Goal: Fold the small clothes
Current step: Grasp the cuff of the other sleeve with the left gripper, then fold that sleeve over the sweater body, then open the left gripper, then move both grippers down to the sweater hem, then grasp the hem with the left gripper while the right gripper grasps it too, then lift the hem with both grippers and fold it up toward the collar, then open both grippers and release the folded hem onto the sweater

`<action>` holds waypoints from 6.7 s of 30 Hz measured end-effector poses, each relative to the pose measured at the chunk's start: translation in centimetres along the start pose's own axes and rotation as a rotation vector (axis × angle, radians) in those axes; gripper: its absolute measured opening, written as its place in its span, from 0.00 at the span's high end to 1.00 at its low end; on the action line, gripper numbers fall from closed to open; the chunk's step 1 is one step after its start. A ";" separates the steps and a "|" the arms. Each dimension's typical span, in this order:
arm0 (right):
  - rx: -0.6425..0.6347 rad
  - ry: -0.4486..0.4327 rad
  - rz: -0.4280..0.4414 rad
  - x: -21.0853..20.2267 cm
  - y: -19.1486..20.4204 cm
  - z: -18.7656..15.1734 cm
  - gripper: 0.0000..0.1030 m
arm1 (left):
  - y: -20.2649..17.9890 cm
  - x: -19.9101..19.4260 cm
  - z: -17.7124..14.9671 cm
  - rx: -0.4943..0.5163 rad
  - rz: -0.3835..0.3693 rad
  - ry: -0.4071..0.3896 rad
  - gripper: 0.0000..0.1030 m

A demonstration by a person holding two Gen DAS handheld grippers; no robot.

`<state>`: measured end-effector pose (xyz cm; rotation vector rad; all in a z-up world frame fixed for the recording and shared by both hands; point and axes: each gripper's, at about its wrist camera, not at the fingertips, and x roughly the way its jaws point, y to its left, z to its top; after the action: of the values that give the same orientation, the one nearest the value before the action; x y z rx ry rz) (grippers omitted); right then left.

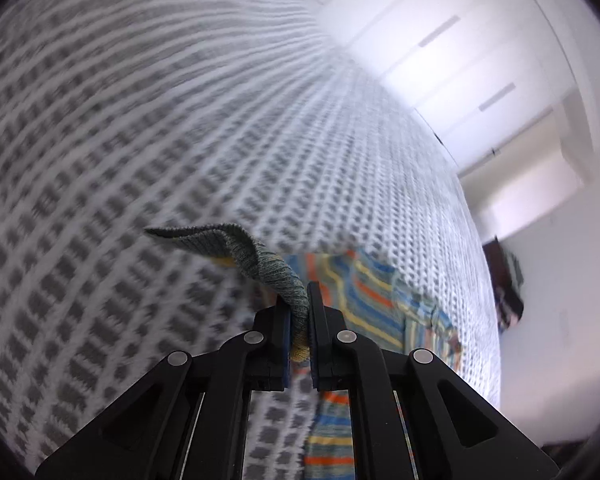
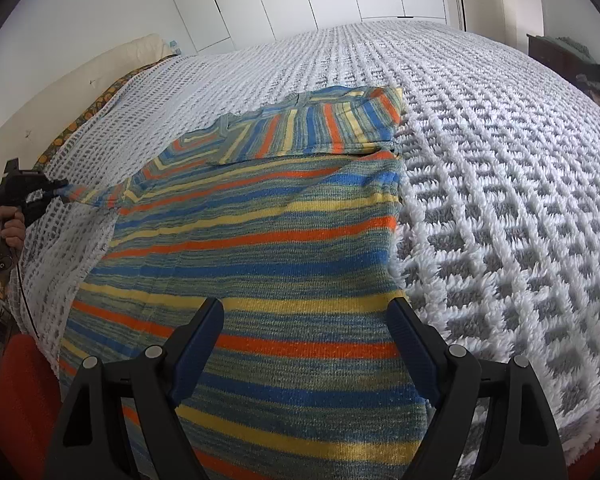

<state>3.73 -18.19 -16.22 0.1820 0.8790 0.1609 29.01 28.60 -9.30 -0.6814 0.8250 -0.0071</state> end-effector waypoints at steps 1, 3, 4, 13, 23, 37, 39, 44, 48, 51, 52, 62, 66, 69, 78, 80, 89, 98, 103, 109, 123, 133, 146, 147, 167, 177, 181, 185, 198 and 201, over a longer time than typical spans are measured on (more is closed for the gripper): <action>0.012 0.000 0.008 0.0 -0.2 0.1 0.19 | -2.6 0.4 0.2 0.071 -0.011 0.011 0.95; 0.030 -0.003 0.019 0.0 -0.4 0.2 0.19 | -8.2 2.1 -0.3 0.196 -0.051 0.046 0.95; 0.036 -0.007 0.023 0.0 -0.6 0.3 0.19 | -10.9 3.3 -0.7 0.247 -0.073 0.070 0.95; 0.147 -0.033 0.022 -0.8 -3.5 0.6 0.19 | -22.4 16.9 -8.6 0.353 -0.095 0.356 0.60; 0.260 -0.045 0.028 -1.0 -6.2 0.8 0.18 | -12.4 11.9 -5.4 0.275 0.157 0.234 0.51; 0.185 -0.065 -0.030 -1.6 -5.2 0.8 0.18 | -5.8 13.5 -7.2 0.260 0.426 0.300 0.45; 0.184 -0.064 -0.032 -1.6 -5.2 0.8 0.18 | -6.2 11.3 -7.4 0.304 0.422 0.262 0.35; 0.159 -0.078 -0.033 -2.0 -4.5 1.0 0.18 | -5.5 5.8 -11.2 0.336 0.341 0.232 0.28; 0.114 -0.082 -0.054 -2.1 -3.6 0.8 0.18 | -4.6 2.8 -16.4 0.332 0.319 0.238 0.28; 0.082 -0.088 -0.067 -2.5 -2.7 0.6 0.18 | -3.6 0.9 -19.3 0.311 0.297 0.234 0.28; 0.072 -0.090 -0.070 -2.6 -2.5 0.5 0.18 | -3.4 0.2 -20.2 0.304 0.294 0.227 0.28; -0.003 -0.068 -0.103 -2.1 -0.7 -0.1 0.18 | -1.1 -2.4 -23.4 0.316 0.292 0.166 0.25; -0.019 -0.060 -0.106 -2.0 -0.3 -0.3 0.18 | -1.0 -2.8 -23.6 0.313 0.280 0.163 0.25; -0.013 -0.063 -0.101 -2.2 -0.5 -0.1 0.18 | -0.7 -3.1 -23.2 0.281 0.259 0.165 0.25; 0.199 -0.015 0.020 -6.7 -7.2 2.2 0.18 | 0.3 -4.7 -23.5 0.234 0.180 0.265 0.25; 0.218 0.073 0.081 -7.1 -8.4 2.0 0.18 | 0.1 -5.3 -24.1 0.249 0.144 0.314 0.25; 0.064 0.503 0.275 -7.0 -6.7 -2.7 0.18 | -1.1 -6.1 -28.2 0.294 0.032 0.548 0.26; 0.007 0.553 0.265 -5.4 -5.9 -3.4 0.19 | -0.4 -5.6 -29.2 0.298 0.042 0.602 0.26; 0.090 0.574 0.332 -5.1 -7.3 -3.8 0.19 | 0.3 -4.5 -29.3 0.271 0.090 0.627 0.26; 0.197 0.560 0.373 -5.3 -9.0 -3.9 0.26 | 0.9 -4.3 -29.0 0.236 0.060 0.636 0.33; 0.046 0.663 0.277 -3.9 -7.7 -3.9 0.94 | 1.2 -4.2 -29.0 0.206 0.003 0.690 0.95; 0.223 0.496 0.591 -7.1 -8.4 3.5 0.95 | -3.2 -7.9 -19.5 0.071 -0.335 0.544 0.96; 0.353 0.119 0.266 9.9 -13.9 25.6 0.53 | -6.7 13.7 0.8 0.006 -0.021 0.292 0.43; 0.392 0.112 0.243 10.8 -14.6 25.8 0.54 | -6.0 14.3 0.8 -0.011 -0.016 0.297 0.43; 0.212 0.320 0.189 9.1 -12.8 12.8 0.94 | -1.6 11.4 -12.1 0.196 0.160 0.387 0.65; 0.175 0.232 0.106 5.5 -12.3 12.9 0.70 | -2.8 6.1 -11.0 0.204 0.173 0.309 0.40; 0.069 0.158 0.134 4.2 -9.2 15.5 0.70 | -5.2 4.9 -10.6 0.261 0.166 0.209 0.36; -0.007 0.150 0.221 6.2 -5.5 16.8 0.64 | -7.4 6.9 -11.4 0.318 0.146 0.201 0.31; 0.101 0.206 0.202 10.4 -7.3 13.9 0.51 | -8.4 8.8 -11.9 0.390 0.144 0.249 0.27; 0.074 0.155 0.203 8.5 -7.3 14.2 0.49 | -11.7 10.8 -10.1 0.416 0.112 0.248 0.26</action>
<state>20.51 -24.80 -15.37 0.3312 1.0207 0.3351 32.54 10.95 -14.85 -0.2427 1.0601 -0.1606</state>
